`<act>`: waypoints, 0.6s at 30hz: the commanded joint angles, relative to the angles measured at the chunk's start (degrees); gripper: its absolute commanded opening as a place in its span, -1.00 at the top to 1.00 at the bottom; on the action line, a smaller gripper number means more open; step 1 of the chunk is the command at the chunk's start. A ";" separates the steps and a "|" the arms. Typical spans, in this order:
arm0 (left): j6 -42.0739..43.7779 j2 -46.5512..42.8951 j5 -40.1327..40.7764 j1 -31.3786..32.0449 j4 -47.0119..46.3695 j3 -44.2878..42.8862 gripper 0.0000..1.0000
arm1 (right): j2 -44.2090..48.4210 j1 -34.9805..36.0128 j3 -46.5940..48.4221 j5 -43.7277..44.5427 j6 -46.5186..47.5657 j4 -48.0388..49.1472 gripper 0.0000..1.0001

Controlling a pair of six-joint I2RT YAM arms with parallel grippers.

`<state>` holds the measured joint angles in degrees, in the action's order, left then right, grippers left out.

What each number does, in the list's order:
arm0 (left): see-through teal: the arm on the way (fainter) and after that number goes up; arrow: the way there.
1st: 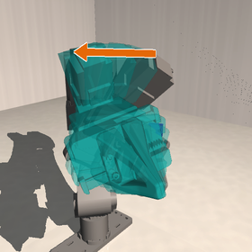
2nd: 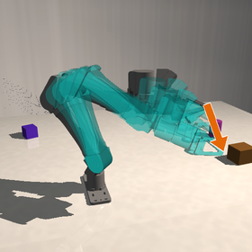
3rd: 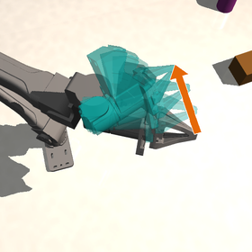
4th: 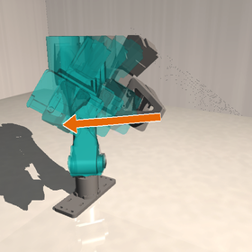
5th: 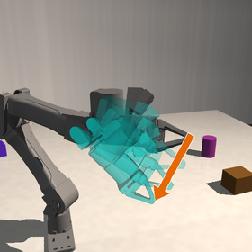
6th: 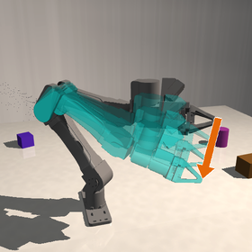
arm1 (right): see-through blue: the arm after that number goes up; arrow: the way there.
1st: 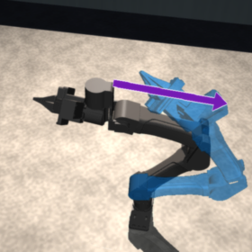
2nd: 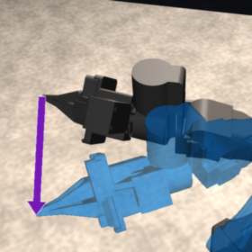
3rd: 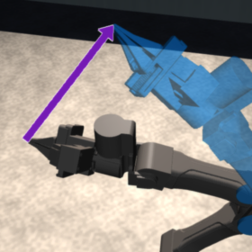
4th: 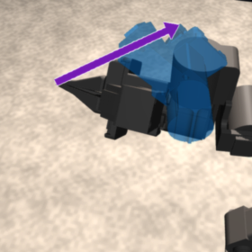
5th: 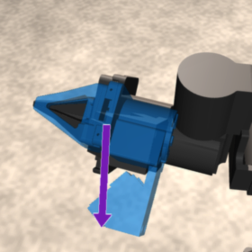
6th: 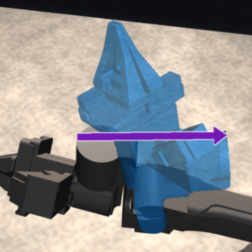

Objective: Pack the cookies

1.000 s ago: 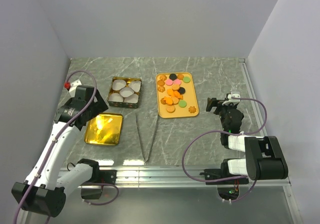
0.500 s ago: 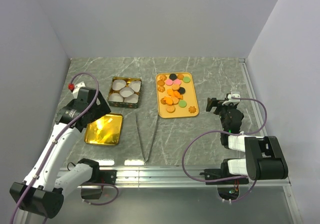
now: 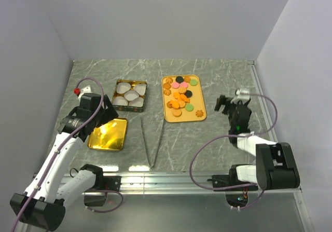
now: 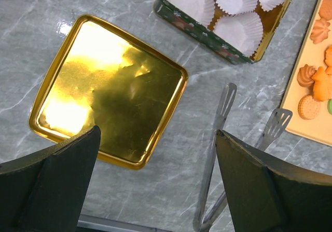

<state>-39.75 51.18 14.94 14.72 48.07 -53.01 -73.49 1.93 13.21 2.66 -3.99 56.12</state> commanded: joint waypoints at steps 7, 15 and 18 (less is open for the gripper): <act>-0.68 -2.57 -0.18 0.22 -3.43 0.72 -0.99 | 5.20 3.77 34.84 3.41 -7.68 -55.27 -1.00; -0.86 -4.42 0.44 0.22 -4.04 1.16 -0.99 | 14.33 10.05 39.51 -16.67 -30.94 -63.53 -1.00; -0.86 -5.03 0.62 0.22 -4.22 1.33 -0.99 | 11.99 11.14 37.81 -28.34 -40.13 -58.61 -1.00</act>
<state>-40.14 47.33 14.83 14.72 45.89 -51.96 -58.22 12.51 51.83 -14.00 -30.17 -1.23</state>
